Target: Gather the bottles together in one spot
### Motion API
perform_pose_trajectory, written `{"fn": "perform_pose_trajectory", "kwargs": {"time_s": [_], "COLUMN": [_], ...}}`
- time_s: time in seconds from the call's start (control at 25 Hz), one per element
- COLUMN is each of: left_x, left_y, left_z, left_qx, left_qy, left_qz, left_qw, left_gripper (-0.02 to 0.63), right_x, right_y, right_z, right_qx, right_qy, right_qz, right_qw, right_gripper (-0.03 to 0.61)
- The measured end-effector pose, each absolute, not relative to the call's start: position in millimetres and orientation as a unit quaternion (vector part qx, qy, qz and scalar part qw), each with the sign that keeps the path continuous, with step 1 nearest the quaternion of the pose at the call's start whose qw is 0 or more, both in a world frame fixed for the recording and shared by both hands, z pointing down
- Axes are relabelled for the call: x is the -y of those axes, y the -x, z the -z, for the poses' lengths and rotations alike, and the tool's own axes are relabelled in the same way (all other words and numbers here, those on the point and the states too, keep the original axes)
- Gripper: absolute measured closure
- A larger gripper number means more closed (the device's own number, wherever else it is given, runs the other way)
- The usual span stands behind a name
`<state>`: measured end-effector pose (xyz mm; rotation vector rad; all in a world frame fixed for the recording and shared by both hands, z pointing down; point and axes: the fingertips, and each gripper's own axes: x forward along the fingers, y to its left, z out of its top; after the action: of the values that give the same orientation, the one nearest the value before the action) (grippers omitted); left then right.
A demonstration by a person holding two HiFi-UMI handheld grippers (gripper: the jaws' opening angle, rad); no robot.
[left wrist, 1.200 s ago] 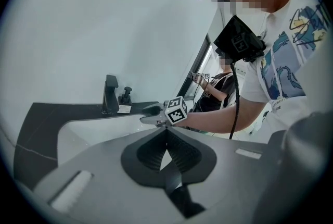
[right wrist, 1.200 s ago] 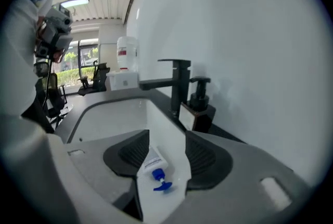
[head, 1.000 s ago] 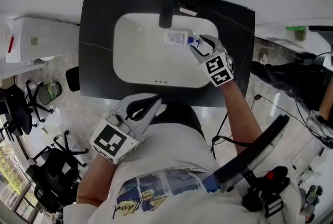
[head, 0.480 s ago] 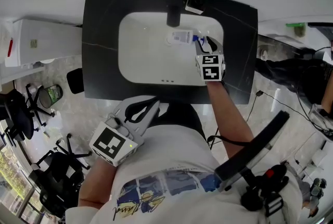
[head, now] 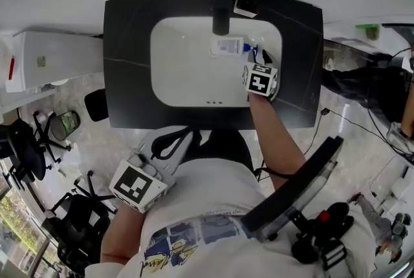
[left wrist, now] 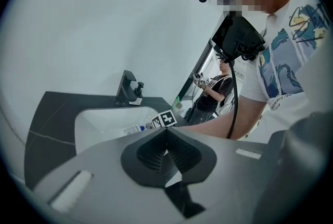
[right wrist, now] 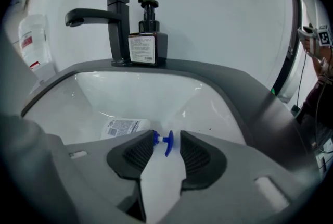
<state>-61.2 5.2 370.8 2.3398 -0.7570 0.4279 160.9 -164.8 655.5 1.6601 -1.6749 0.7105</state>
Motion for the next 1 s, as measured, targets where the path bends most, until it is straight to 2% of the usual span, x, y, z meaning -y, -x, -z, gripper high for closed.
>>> {"fn": "perform_pose_trajectory", "kwargs": {"time_s": [0.16, 0.56, 0.92, 1.0], "left_x": [-6.7, -8.5, -8.9, -9.9], "left_y": [70.3, 78.5, 81.4, 79.6], "left_z": [-371.4, -376.3, -377.3, -377.2], "left_qx": [0.291, 0.295, 0.297, 0.295], "left_qy": [-0.886, -0.881, -0.881, -0.883], "left_qz": [-0.168, -0.174, -0.177, -0.175], "left_qw": [0.320, 0.326, 0.323, 0.321], "left_gripper": [0.612, 0.612, 0.612, 0.612], "right_x": [165.6, 169.4, 165.0, 164.3], "right_y": [-164.4, -166.6, -173.7, -175.4], "right_z": [-668.4, -686.2, -689.3, -687.7], "right_qx": [0.624, 0.589, 0.562, 0.563], "right_qy": [-0.646, -0.673, -0.696, -0.697], "right_qz": [-0.288, -0.320, -0.371, -0.370], "right_qw": [0.331, 0.313, 0.249, 0.247], "right_gripper": [0.468, 0.476, 0.514, 0.538]}}
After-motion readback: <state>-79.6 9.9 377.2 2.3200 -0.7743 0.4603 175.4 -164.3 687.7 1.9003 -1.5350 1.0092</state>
